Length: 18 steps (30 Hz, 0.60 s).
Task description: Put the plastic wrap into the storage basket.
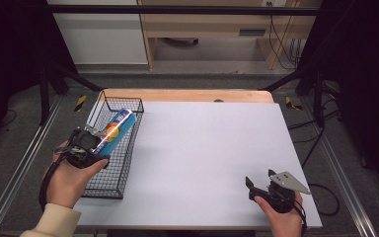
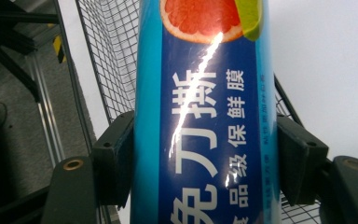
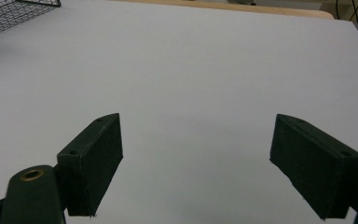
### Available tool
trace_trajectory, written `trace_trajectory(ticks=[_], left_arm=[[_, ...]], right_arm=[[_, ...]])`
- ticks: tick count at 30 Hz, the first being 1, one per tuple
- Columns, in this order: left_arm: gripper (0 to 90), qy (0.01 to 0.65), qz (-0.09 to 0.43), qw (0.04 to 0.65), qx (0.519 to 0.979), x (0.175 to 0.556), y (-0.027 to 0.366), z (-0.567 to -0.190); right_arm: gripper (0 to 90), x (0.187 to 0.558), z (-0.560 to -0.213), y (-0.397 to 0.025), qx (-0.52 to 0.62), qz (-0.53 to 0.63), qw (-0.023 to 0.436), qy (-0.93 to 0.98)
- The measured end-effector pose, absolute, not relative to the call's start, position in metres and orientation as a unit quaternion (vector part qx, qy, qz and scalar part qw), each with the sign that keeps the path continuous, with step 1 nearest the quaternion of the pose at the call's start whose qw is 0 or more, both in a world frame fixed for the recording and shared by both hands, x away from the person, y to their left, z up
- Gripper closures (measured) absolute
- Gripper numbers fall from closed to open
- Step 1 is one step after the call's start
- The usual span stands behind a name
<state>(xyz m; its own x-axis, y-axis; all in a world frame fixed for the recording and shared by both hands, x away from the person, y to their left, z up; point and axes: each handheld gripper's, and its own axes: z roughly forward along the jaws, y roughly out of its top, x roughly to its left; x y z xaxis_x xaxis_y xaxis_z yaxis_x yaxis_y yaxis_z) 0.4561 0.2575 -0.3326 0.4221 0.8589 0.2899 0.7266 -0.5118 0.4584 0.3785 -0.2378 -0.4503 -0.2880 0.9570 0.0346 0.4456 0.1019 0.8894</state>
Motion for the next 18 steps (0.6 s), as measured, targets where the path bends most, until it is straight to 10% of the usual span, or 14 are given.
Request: trace_trajectory(ticks=[18], left_arm=[[32.1,0.495,0.247,0.109,0.826,0.466,0.264,-0.343]], right_arm=[[17.0,0.379,-0.45,-0.238,0.516,0.428,0.297,0.68]])
